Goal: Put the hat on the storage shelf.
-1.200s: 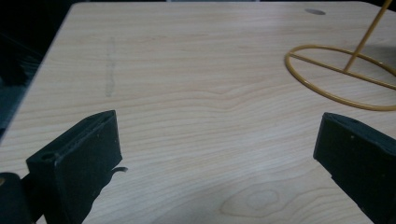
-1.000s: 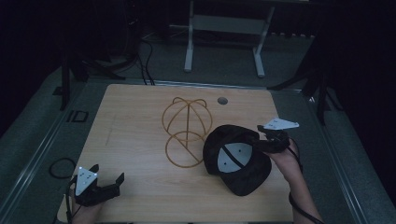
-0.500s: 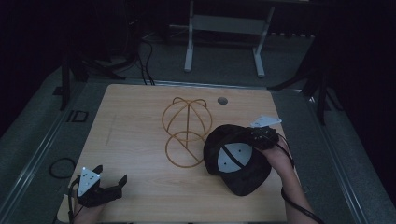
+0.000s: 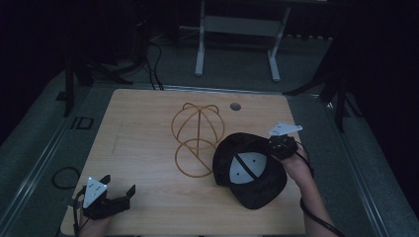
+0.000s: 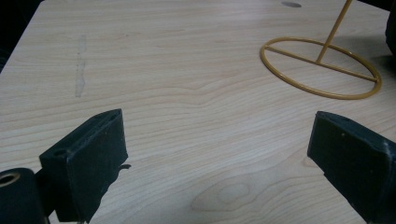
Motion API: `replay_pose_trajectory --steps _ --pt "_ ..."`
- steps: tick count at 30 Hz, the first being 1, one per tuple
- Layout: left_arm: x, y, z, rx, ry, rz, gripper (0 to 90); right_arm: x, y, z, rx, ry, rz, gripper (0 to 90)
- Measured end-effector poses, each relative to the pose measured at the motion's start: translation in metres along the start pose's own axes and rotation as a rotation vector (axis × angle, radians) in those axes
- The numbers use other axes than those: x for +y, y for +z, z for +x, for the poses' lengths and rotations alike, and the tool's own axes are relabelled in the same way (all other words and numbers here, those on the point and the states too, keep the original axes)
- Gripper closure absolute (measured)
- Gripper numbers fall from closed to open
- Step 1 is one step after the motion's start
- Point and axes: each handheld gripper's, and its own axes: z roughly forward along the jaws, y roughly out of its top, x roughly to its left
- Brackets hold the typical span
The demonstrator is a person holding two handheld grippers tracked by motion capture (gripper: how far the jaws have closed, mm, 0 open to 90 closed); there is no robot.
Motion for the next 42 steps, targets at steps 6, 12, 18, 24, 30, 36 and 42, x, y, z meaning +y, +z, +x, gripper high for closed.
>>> replay_pose_trajectory --steps 6,12,18,24,30,36,42 --pt "0.001 0.002 -0.004 -0.01 0.014 0.004 5.6 -0.002 -0.013 -0.002 0.031 0.043 -0.038 87.9" --pt "0.003 0.006 -0.012 -0.034 0.035 0.012 5.6 0.001 -0.03 -0.006 0.034 0.076 -0.092 88.0" --pt "0.006 0.008 -0.022 -0.065 0.053 0.017 5.7 0.006 -0.05 -0.007 0.025 0.086 -0.144 88.0" --pt "0.014 0.01 -0.039 -0.122 0.075 -0.007 5.8 0.015 -0.069 -0.007 -0.018 0.082 -0.175 88.0" --pt "0.028 0.01 -0.062 -0.188 0.096 -0.054 6.7 0.02 -0.087 -0.008 -0.043 0.123 -0.234 88.0" --pt "0.044 0.02 -0.091 -0.275 0.123 -0.077 6.7 0.022 -0.099 -0.002 -0.072 0.131 -0.259 87.9" --pt "0.052 0.032 -0.12 -0.346 0.16 -0.06 6.7 0.02 -0.108 0.006 -0.085 0.135 -0.279 87.9"
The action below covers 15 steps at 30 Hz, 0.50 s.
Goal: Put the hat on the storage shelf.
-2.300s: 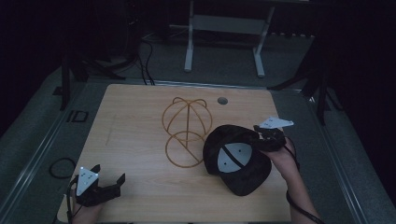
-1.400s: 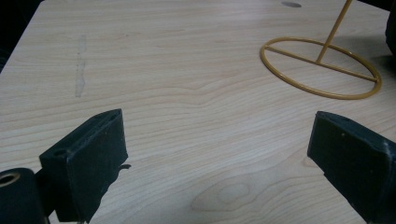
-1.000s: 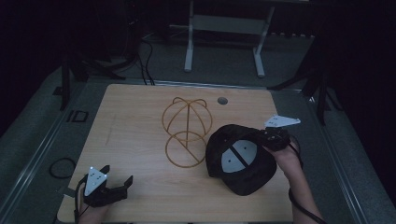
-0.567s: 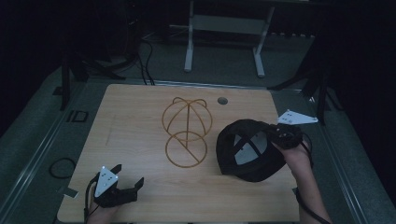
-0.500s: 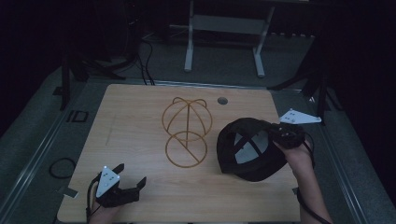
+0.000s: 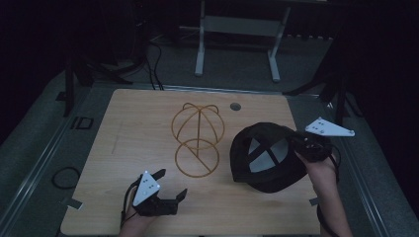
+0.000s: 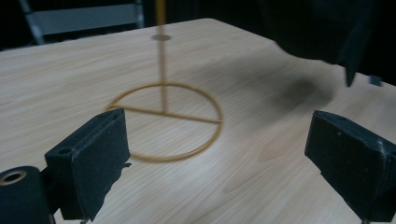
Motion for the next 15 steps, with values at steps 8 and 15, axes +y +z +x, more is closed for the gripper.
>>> replay_pose_trajectory --steps 8,15 --pt "0.017 0.028 -0.026 -0.082 0.03 0.009 6.7 -0.001 -0.006 0.006 -0.016 0.007 -0.016 87.9" --pt "0.03 0.057 -0.044 -0.122 0.034 0.007 6.7 -0.001 -0.008 0.01 -0.01 0.006 -0.021 87.9"
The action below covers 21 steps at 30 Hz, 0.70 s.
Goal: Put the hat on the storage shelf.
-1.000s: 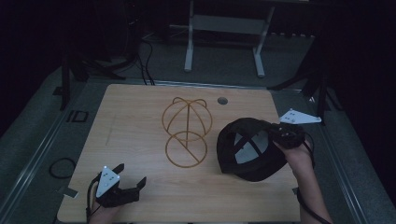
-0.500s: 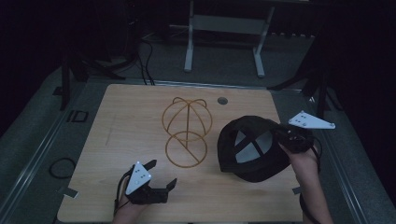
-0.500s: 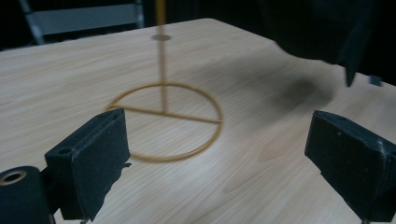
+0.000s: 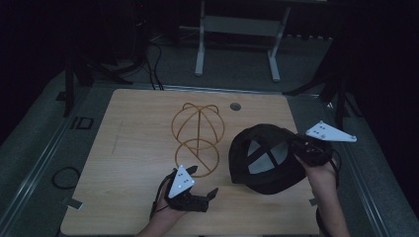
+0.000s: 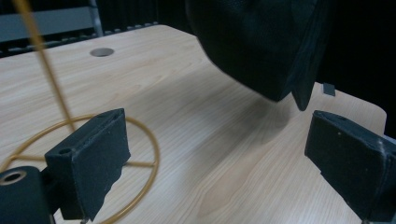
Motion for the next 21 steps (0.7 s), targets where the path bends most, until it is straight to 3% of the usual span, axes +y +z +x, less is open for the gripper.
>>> replay_pose_trajectory --steps 12,17,20,21 --pt "0.025 0.04 -0.021 -0.059 0.022 -0.011 6.8 -0.004 -0.003 0.006 0.014 0.006 -0.015 87.8" --pt "0.034 0.053 -0.024 -0.052 0.027 -0.005 9.2 -0.002 -0.003 0.009 0.021 -0.002 -0.021 87.8" --pt "0.035 0.057 -0.024 -0.027 0.029 -0.005 12.3 -0.002 -0.005 0.011 0.027 -0.004 -0.028 87.8" --pt "0.037 0.06 -0.028 0.002 0.059 -0.008 15.1 -0.002 -0.006 0.011 0.031 -0.002 -0.032 87.8"
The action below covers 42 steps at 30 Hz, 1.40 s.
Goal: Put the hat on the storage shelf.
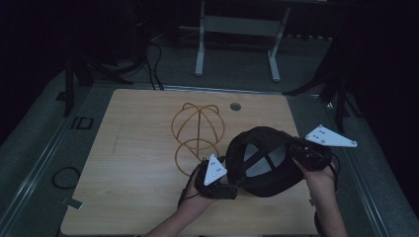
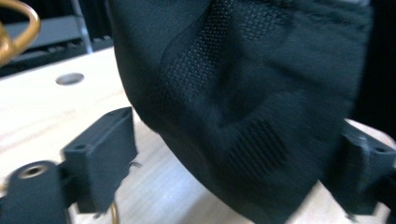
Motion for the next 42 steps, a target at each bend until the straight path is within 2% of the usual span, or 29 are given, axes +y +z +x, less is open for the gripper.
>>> replay_pose_trajectory --steps 1,3,7,8,10,13,16,18,23,25,26,30,37,38,39,40,42 --pt "0.001 0.001 -0.001 0.006 0.001 -0.005 15.1 0.0 -0.001 0.0 0.001 0.001 -0.003 87.8" --pt "0.003 0.001 -0.001 0.016 -0.006 -0.02 22.4 -0.001 -0.002 0.001 0.003 0.001 -0.01 87.8" --pt "0.008 0.002 0.004 0.012 -0.022 -0.01 33.3 -0.003 -0.005 0.002 0.003 0.002 -0.006 87.8" --pt "0.009 0.001 0.004 0.007 -0.017 -0.007 38.1 -0.004 -0.005 0.003 0.005 0.007 -0.006 87.8" --pt "0.01 -0.001 0.003 0.016 -0.011 -0.016 57.2 -0.006 -0.005 0.003 0.005 0.011 -0.004 87.7" --pt "0.012 -0.003 0.002 0.029 -0.017 -0.014 67.9 -0.009 -0.004 0.004 0.007 0.012 0.0 87.7" --pt "0.017 -0.005 0.002 0.05 -0.044 -0.015 79.3 -0.013 -0.007 0.006 0.01 0.014 0.001 87.7" --pt "0.021 -0.006 0.002 0.047 -0.051 -0.011 85.2 -0.015 -0.009 0.008 0.016 0.012 -0.003 87.7" --pt "0.027 -0.009 -0.003 0.054 -0.022 -0.006 87.7 -0.019 -0.016 0.012 0.022 0.019 -0.015 87.6" --pt "0.029 -0.011 -0.006 0.054 -0.015 -0.023 88.0 -0.022 -0.02 0.013 0.027 0.029 -0.023 87.5" --pt "0.03 -0.014 -0.007 0.057 -0.002 -0.041 88.1 -0.027 -0.024 0.014 0.033 0.043 -0.03 87.4" --pt "0.034 -0.015 -0.006 0.048 0.005 -0.041 88.3 -0.038 -0.032 0.015 0.039 0.067 -0.035 86.5" --pt "0.041 -0.018 -0.005 0.044 0.021 -0.038 88.4 -0.051 -0.043 0.015 0.07 0.062 -0.007 82.6" --pt "0.043 -0.019 -0.004 0.044 0.025 -0.038 88.4 -0.054 -0.046 0.014 0.092 0.069 0.002 78.3" --pt "0.043 -0.019 -0.004 0.044 0.025 -0.038 88.4 -0.054 -0.046 0.014 0.092 0.069 0.002 78.3" --pt "0.045 -0.021 -0.004 0.046 0.03 -0.04 88.4 -0.057 -0.047 0.012 0.114 0.075 0.01 70.0" --pt "0.046 -0.023 -0.003 0.044 0.043 -0.042 88.4 -0.059 -0.047 0.008 0.143 0.102 0.025 65.6"
